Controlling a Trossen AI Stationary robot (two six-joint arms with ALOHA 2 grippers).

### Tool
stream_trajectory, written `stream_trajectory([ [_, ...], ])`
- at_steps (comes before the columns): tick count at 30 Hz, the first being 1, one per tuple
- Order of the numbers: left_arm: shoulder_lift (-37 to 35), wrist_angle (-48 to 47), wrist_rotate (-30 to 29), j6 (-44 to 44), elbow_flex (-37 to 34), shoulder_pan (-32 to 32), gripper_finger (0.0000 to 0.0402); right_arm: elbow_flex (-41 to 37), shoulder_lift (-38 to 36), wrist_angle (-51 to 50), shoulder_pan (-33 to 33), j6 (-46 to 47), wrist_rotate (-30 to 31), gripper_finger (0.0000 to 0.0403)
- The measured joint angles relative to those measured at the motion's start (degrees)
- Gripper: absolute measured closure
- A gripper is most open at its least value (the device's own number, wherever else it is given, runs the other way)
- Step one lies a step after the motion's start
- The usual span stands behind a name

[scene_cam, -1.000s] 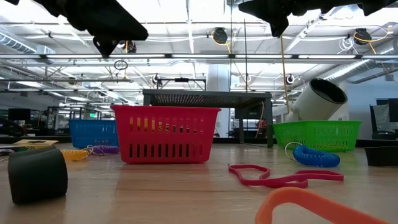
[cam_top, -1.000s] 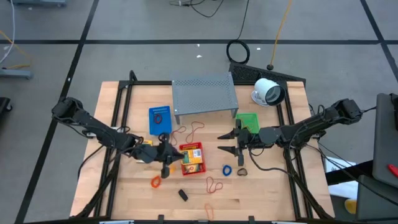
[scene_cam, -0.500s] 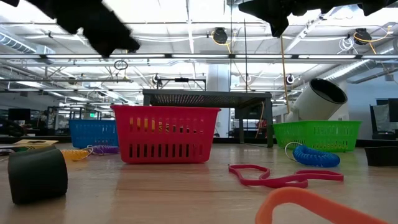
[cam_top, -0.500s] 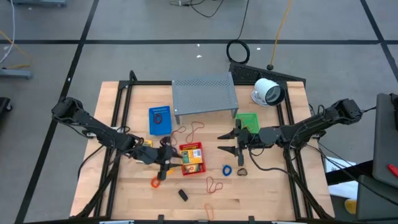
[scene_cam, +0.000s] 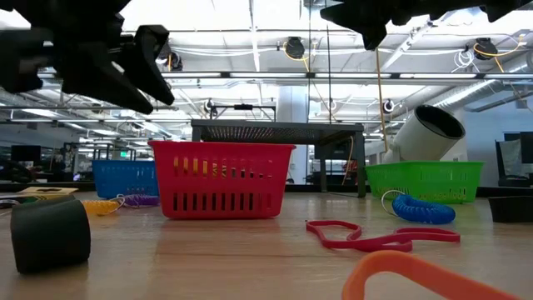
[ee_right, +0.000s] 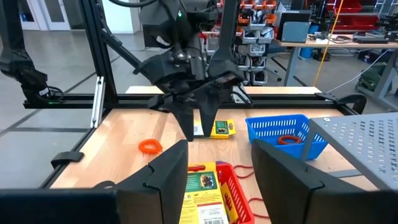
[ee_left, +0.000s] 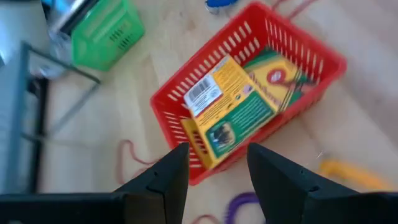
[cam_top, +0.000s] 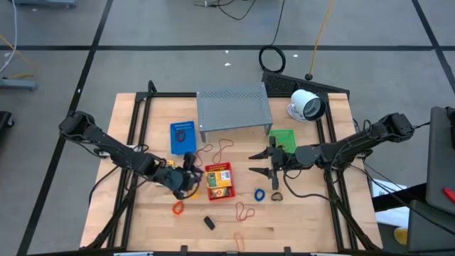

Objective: Pick & Place Office Desk Supplies
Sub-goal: Put the bottom yellow crayon box into the red bin

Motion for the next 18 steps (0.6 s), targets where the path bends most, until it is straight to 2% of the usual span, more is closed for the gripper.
stream_trajectory([
  [3,0.0,-1.3,-1.2,7.0,0.0,0.0,0.0229,0.0,0.0,0.0,0.0,-0.8,0.0,0.0236],
  [6,0.0,-1.7,-1.3,10.2,0.0,0.0,0.0229,0.0,0.0,0.0,0.0,-1.4,0.0,0.0236],
  [12,0.9,-0.9,-0.8,11.5,0.0,0.0,0.0229,0.0,0.0,0.0,0.0,-1.2,0.0,0.0236],
  [18,7.7,3.5,0.9,11.5,0.0,0.3,0.0229,0.0,0.0,0.0,0.0,-0.8,0.0,0.0236],
])
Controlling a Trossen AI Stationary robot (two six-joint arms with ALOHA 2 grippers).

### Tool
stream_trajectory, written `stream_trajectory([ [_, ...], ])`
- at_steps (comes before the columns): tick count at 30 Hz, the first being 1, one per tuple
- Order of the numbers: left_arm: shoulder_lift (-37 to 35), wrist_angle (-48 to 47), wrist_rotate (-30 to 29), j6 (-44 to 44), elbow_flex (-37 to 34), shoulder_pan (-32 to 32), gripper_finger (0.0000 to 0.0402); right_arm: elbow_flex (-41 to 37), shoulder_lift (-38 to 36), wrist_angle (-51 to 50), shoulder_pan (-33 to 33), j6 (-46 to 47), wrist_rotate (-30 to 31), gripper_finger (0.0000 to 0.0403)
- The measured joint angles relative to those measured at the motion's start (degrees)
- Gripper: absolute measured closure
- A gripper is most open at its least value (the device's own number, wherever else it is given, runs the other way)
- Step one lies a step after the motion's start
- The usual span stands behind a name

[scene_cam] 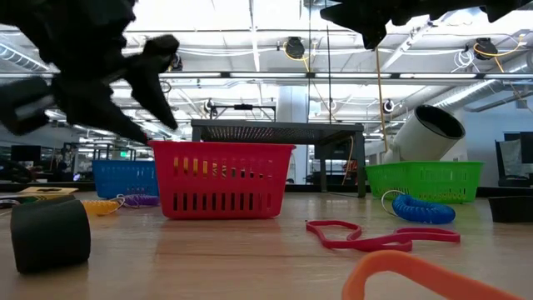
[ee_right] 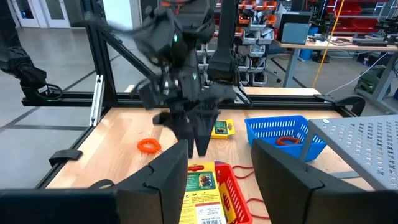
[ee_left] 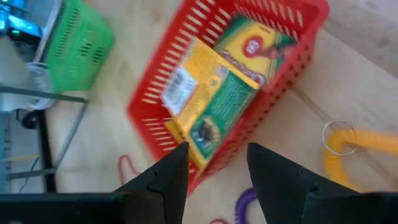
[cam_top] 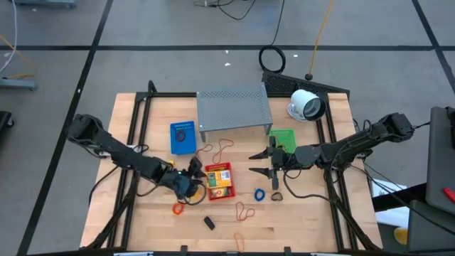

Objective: Pick & Place Office Desk Supplies
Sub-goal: Put the bottom yellow crayon box into the red bin

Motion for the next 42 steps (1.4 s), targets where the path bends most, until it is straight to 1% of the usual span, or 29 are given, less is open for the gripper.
stream_trajectory([
  [3,2.7,4.2,-1.2,1.0,0.0,0.0,0.0229,0.0,0.0,0.0,0.0,0.0,0.0,0.0236],
  [6,3.7,6.0,-2.1,1.2,0.0,0.0,0.0229,0.0,0.0,-0.1,0.0,0.0,0.0,0.0236],
  [11,3.7,6.2,-1.5,0.5,0.0,0.1,0.0229,0.0,0.0,-0.5,0.0,-0.3,0.0,0.0236],
  [18,3.7,6.1,1.3,-1.6,0.0,0.1,0.0229,0.0,0.0,-0.4,0.0,-0.2,0.0,0.0236],
  [22,3.7,6.0,1.3,-1.8,0.0,0.1,0.0235,0.0,0.0,-0.2,0.0,-0.2,0.0,0.0236],
  [25,3.7,6.0,1.5,-2.1,0.0,0.3,0.0265,0.0,0.0,0.0,0.0,-0.2,0.0,0.0236],
  [28,3.7,6.0,1.8,-2.4,0.0,0.5,0.0316,0.0,0.0,0.0,0.0,-0.2,0.0,0.0236],
  [31,3.7,6.1,4.2,-3.8,0.0,1.3,0.0378,0.0,0.0,0.0,0.0,-0.2,0.0,0.0236],
  [32,3.7,6.1,5.0,-4.8,0.0,1.8,0.0389,0.0,0.0,0.0,0.0,-0.2,0.0,0.0236],
  [36,3.7,6.3,6.0,-8.2,0.0,3.1,0.0397,0.0,0.0,0.0,0.0,-0.2,0.0,0.0236],
  [39,3.7,7.4,5.9,-7.8,0.0,3.2,0.0398,0.0,0.0,0.0,0.0,-0.2,0.0,0.0236],
  [42,3.7,11.1,5.8,-6.6,0.0,3.0,0.0399,0.0,0.0,0.0,0.0,-0.2,0.0,0.0236],
])
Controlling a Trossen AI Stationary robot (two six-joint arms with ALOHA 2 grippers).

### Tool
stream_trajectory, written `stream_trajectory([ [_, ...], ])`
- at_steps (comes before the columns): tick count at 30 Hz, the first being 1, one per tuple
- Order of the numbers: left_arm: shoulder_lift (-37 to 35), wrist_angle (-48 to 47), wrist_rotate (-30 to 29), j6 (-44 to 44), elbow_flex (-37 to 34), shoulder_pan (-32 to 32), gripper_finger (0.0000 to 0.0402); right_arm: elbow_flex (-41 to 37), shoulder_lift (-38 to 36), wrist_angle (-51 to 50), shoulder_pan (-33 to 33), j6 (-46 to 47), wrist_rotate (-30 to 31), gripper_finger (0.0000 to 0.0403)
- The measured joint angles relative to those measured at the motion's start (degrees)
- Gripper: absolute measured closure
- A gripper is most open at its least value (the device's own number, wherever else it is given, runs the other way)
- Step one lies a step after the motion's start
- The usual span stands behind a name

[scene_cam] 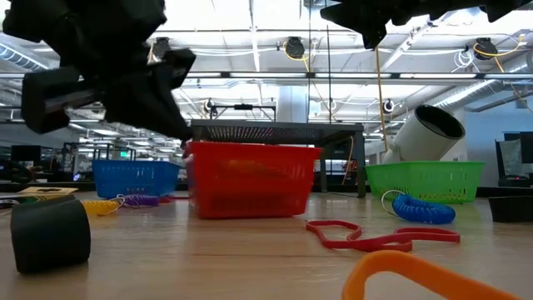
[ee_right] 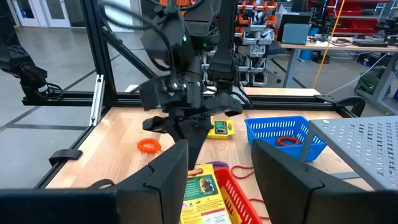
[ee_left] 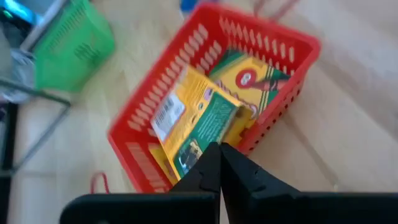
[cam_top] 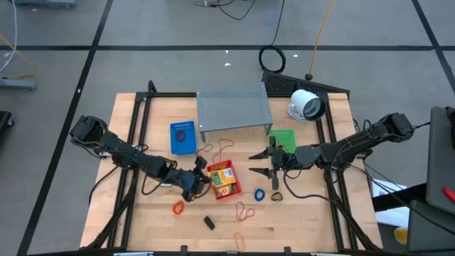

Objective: Pick & Place Office Desk Supplies
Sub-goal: Put the bottom yellow crayon box into the red bin

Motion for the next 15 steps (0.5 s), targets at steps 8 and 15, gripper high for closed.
stream_trajectory([
  [8,-2.5,6.3,0.0,1.8,0.1,-0.3,0.0400,0.0,0.0,0.0,0.0,0.0,0.0,0.0236],
  [15,-6.1,6.5,0.0,-4.9,3.7,-0.3,0.0401,0.0,0.0,0.0,0.0,-0.1,0.0,0.0236],
])
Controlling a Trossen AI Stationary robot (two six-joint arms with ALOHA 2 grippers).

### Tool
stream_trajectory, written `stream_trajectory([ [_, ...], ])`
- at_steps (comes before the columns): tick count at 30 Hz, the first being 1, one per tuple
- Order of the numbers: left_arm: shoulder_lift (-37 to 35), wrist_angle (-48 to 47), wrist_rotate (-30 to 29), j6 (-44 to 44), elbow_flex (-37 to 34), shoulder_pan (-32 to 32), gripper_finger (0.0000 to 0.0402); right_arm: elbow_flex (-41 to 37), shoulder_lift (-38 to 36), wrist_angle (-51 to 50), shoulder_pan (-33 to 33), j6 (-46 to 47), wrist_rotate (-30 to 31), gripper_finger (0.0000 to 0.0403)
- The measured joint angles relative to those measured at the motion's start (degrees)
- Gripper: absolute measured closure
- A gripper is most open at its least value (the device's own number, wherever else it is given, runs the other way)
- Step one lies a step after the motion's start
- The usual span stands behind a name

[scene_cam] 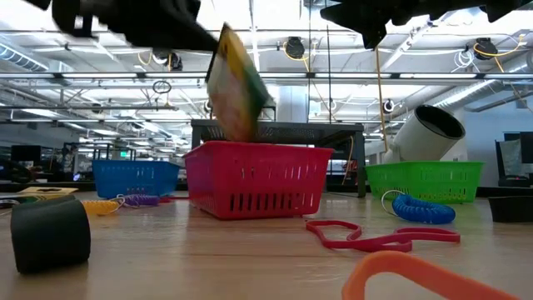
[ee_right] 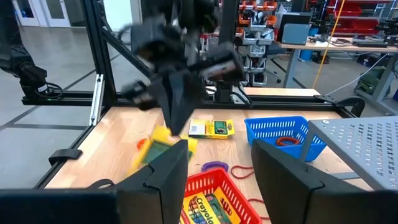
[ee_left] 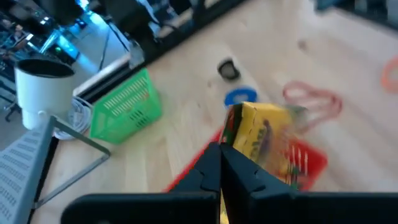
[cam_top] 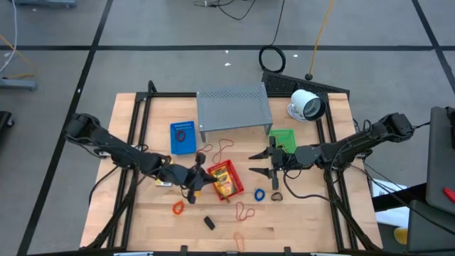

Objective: Pick & Place Office Desk Supplies
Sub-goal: Put the bottom yellow crayon box into the red bin

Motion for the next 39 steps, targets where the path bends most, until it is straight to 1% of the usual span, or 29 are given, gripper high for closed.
stream_trajectory([
  [3,-0.4,-0.5,0.0,-4.2,2.5,0.0,0.0401,0.0,0.0,0.1,0.0,-0.1,0.0,0.0236],
  [8,-0.5,-1.5,-0.1,-13.8,7.4,0.1,0.0401,0.0,0.0,0.5,-0.1,-1.8,0.2,0.0236],
  [11,-0.5,-4.4,-2.4,-19.9,10.3,0.1,0.0401,0.0,0.0,0.5,-0.1,-4.0,0.4,0.0236],
  [14,-0.5,-9.8,-5.8,-26.4,13.4,0.1,0.0401,0.0,0.0,0.5,-0.1,-5.7,3.1,0.0236],
  [17,-0.5,-18.0,-7.9,-34.4,16.9,0.1,0.0401,0.0,0.0,0.4,-0.1,-6.6,6.8,0.0236],
  [21,-0.5,-29.1,-7.5,-46.6,21.0,0.4,0.0401,0.0,0.0,0.5,-0.1,-8.6,11.2,0.0236],
  [24,-0.5,-33.6,-5.9,-52.6,22.5,0.5,0.0401,0.0,-0.2,0.7,-0.1,-10.9,14.8,0.0236],
  [27,-0.4,-33.9,-3.1,-55.9,22.5,0.4,0.0401,0.0,-0.2,3.1,-0.1,-13.6,19.2,0.0236],
  [32,0.5,-33.5,-0.9,-59.0,22.6,0.4,0.0401,0.0,-0.2,7.6,-0.1,-17.7,25.0,0.0236],
  [37,2.8,-33.6,0.6,-62.0,22.6,-0.1,0.0401,0.0,-0.2,9.7,-0.1,-21.3,28.0,0.0236],
  [39,3.9,-32.3,1.6,-63.0,22.6,-0.2,0.0401,0.0,-0.3,10.1,-0.1,-22.7,29.0,0.0236],
])
